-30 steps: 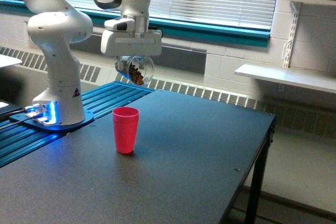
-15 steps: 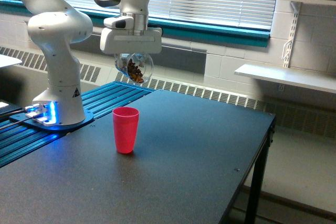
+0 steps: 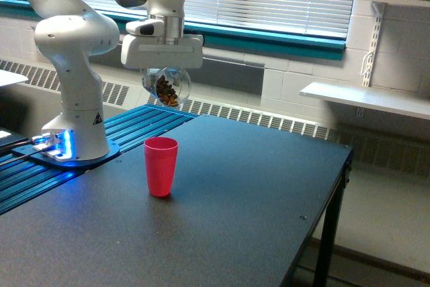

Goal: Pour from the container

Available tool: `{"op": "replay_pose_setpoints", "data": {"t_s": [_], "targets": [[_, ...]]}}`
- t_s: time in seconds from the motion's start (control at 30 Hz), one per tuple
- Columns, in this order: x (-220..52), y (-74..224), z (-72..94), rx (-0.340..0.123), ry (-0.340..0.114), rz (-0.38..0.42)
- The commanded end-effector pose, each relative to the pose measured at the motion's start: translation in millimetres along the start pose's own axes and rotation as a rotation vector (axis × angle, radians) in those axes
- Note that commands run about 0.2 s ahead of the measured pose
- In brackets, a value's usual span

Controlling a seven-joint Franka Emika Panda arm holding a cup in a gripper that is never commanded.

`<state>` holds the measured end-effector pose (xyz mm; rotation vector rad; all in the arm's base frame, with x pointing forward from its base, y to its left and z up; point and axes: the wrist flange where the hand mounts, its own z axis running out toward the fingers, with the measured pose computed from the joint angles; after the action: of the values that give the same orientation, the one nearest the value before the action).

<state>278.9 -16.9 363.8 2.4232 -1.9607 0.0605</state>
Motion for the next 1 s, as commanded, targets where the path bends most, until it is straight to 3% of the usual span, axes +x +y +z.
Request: {"op": "replay_pose_setpoints", "data": {"t_s": [0.03,1.0], "targets": [[5,11,14.0,-0.037,-0.018,-0.021],[20,15,26.7,-0.063,-0.065,-0.018]]}}
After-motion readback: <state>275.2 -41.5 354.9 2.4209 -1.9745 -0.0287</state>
